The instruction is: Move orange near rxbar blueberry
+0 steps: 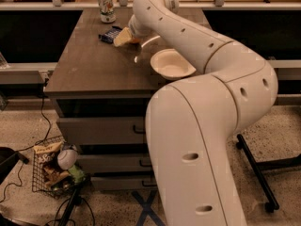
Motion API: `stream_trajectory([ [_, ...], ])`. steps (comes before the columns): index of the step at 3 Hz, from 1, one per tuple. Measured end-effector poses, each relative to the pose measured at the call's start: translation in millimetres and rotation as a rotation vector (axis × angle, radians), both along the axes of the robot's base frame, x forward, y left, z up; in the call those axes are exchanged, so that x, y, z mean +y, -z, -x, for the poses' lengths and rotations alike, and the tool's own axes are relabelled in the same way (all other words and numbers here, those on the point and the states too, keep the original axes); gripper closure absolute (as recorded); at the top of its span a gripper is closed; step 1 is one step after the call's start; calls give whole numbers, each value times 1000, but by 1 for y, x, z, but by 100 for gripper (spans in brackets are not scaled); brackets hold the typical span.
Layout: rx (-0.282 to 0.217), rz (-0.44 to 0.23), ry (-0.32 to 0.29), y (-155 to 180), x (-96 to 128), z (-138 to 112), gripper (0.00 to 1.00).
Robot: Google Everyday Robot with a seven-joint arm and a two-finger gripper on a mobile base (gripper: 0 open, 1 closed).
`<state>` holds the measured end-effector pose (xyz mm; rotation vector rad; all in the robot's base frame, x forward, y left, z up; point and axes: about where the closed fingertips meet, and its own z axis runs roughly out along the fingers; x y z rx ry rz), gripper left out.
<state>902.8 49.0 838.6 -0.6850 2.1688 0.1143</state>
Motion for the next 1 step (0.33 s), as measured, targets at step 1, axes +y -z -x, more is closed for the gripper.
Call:
stream_trajectory([
  [1,0,0,0,0,0,0,0],
])
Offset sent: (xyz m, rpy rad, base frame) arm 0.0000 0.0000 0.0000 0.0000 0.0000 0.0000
